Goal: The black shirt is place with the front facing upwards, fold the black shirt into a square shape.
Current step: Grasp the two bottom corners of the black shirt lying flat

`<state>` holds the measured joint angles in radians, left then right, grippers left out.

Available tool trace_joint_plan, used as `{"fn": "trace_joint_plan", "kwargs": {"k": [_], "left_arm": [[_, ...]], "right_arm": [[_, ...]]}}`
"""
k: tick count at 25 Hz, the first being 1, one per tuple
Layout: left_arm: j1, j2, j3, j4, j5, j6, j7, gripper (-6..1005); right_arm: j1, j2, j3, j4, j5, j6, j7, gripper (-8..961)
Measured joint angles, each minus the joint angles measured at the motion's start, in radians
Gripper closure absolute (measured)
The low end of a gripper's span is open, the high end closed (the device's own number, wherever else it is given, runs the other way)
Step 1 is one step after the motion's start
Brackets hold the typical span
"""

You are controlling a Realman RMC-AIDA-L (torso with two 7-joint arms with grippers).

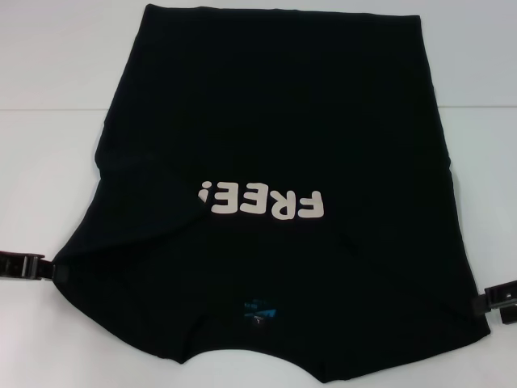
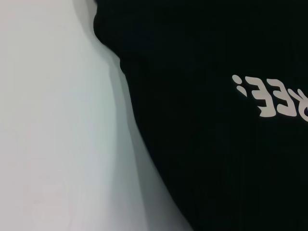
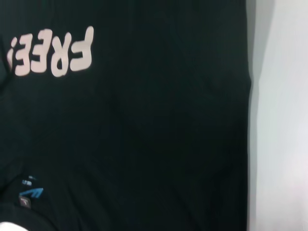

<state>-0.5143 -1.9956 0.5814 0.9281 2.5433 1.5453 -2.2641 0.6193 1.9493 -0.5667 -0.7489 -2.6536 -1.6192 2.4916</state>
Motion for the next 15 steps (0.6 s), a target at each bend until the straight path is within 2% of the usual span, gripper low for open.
{"fn": "trace_joint_plan", "kwargs": {"k": [7, 15], "left_arm": [[0.000, 0.000, 0.000, 0.000, 0.000, 0.002, 0.000, 985], [0.001, 0.000, 0.000, 0.000, 0.000, 0.002, 0.000, 984]], "right_arm": [[-0.001, -0.025, 0.027, 0.058, 0.023, 0.001, -0.023, 226], [-0.003, -0.029, 0.030, 0.065, 0.025, 0.004, -0.031, 234]]}}
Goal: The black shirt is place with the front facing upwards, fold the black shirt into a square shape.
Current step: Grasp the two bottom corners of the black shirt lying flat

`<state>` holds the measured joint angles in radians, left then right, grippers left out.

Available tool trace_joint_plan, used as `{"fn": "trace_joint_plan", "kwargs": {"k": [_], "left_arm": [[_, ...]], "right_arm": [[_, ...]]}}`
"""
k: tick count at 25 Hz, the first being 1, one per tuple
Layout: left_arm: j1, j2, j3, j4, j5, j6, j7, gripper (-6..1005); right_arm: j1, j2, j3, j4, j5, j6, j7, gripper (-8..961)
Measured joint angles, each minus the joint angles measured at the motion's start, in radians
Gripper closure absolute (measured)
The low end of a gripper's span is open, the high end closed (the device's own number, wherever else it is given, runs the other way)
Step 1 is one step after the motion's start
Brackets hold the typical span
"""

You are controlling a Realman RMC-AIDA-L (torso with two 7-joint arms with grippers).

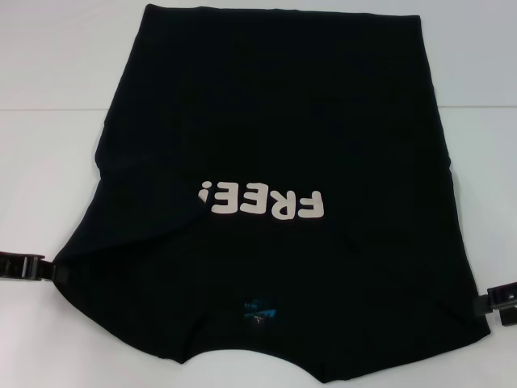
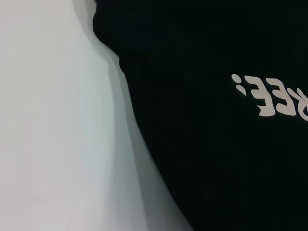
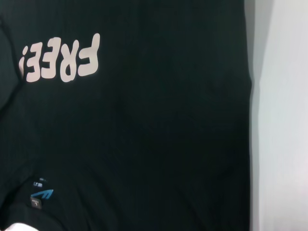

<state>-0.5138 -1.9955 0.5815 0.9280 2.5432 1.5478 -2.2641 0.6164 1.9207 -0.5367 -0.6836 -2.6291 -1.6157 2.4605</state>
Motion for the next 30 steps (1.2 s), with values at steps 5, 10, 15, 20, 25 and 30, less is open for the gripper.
{"fn": "trace_joint_plan", "kwargs": {"k": [5, 10, 15, 20, 25, 30], "left_arm": [[-0.001, 0.000, 0.000, 0.000, 0.000, 0.000, 0.000, 984], [-0.004, 0.000, 0.000, 0.000, 0.000, 0.000, 0.000, 984], [-0.007, 0.000, 0.000, 0.000, 0.000, 0.000, -0.001, 984], [-0.008, 0.000, 0.000, 0.000, 0.000, 0.000, -0.002, 984], [-0.008, 0.000, 0.000, 0.000, 0.000, 0.000, -0.002, 984], [-0.008, 0.000, 0.000, 0.000, 0.000, -0.001, -0.001, 984]], "right_arm": [[0.000, 0.002, 0.013, 0.011, 0.000, 0.000, -0.016, 239], [0.000, 0.004, 0.017, 0.015, 0.000, 0.001, -0.024, 244], [0.003, 0.004, 0.018, 0.042, 0.003, 0.011, -0.032, 250], [0.005, 0.003, 0.018, 0.048, 0.003, 0.011, -0.035, 255], [0.004, 0.003, 0.018, 0.049, 0.003, 0.011, -0.037, 260], [0.005, 0.004, 0.018, 0.049, 0.003, 0.010, -0.039, 265]]}}
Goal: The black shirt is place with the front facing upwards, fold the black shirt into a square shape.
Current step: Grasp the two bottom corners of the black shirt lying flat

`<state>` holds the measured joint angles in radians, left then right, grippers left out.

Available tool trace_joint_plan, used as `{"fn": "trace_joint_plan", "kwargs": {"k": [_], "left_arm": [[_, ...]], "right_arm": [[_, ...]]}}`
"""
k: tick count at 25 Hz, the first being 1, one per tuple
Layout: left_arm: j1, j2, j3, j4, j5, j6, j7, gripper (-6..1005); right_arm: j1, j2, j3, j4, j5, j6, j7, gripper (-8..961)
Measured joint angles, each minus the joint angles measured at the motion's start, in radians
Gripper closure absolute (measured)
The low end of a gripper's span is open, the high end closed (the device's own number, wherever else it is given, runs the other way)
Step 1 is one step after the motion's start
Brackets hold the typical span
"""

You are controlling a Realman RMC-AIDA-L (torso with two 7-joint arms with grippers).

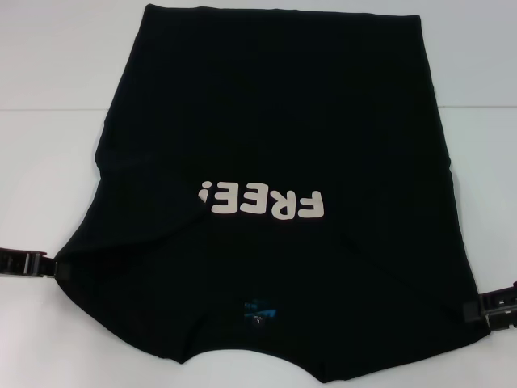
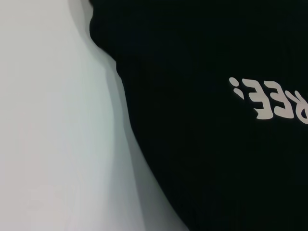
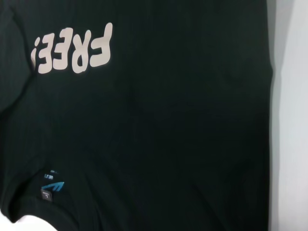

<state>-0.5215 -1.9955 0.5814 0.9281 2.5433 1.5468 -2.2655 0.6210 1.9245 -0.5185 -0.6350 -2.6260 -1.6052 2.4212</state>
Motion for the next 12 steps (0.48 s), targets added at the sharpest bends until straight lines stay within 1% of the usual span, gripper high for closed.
{"fn": "trace_joint_plan", "kwargs": {"k": [7, 12], "left_arm": [[0.000, -0.001, 0.000, 0.000, -0.001, 0.000, 0.001, 984], [0.000, -0.001, 0.000, 0.000, -0.001, 0.000, 0.001, 984]], "right_arm": [[0.003, 0.002, -0.002, 0.006, 0.021, -0.003, -0.009, 272], [0.003, -0.002, -0.007, 0.012, 0.031, -0.003, -0.009, 273]]}}
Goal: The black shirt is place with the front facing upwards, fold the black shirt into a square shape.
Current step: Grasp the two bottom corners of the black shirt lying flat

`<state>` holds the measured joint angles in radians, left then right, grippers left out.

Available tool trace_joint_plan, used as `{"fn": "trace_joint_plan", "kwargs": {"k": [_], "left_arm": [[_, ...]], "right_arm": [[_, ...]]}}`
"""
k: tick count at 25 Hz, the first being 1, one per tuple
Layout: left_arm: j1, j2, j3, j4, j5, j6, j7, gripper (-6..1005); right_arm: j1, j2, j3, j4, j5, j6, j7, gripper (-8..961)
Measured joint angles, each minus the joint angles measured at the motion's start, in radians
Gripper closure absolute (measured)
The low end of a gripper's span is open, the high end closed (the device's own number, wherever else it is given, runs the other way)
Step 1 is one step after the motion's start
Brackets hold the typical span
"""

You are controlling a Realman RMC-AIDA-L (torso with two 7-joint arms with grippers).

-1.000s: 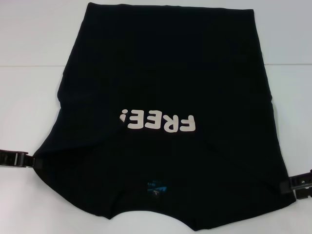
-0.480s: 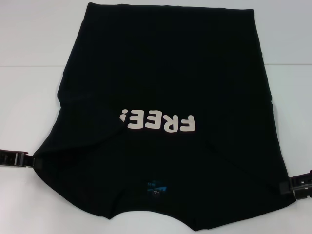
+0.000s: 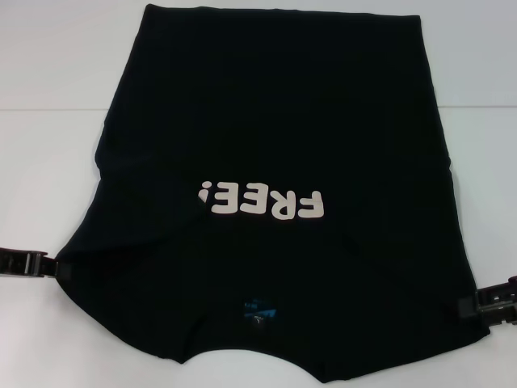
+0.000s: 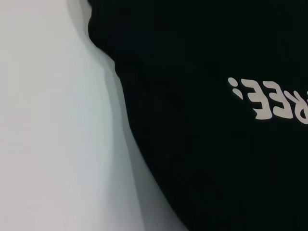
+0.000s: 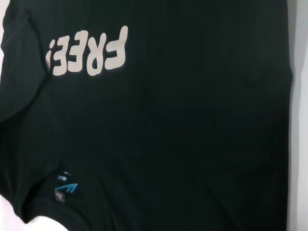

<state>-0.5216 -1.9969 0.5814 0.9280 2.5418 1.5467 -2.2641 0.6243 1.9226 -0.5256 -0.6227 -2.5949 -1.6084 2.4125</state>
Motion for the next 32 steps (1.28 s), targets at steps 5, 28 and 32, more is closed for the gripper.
{"fn": "trace_joint_plan", "kwargs": {"k": [5, 28, 32], "left_arm": [[0.000, 0.000, 0.000, 0.000, 0.000, 0.001, 0.000, 984], [-0.001, 0.000, 0.000, 0.000, 0.000, -0.003, 0.000, 984], [-0.001, 0.000, 0.000, 0.000, 0.000, -0.003, 0.000, 984]], "right_arm": [[-0.010, -0.010, -0.001, 0.000, -0.001, -0.004, -0.001, 273], [-0.029, -0.007, -0.002, 0.000, -0.005, 0.011, -0.013, 273], [-0.029, -0.007, -0.002, 0.000, -0.005, 0.013, -0.014, 272]]}}
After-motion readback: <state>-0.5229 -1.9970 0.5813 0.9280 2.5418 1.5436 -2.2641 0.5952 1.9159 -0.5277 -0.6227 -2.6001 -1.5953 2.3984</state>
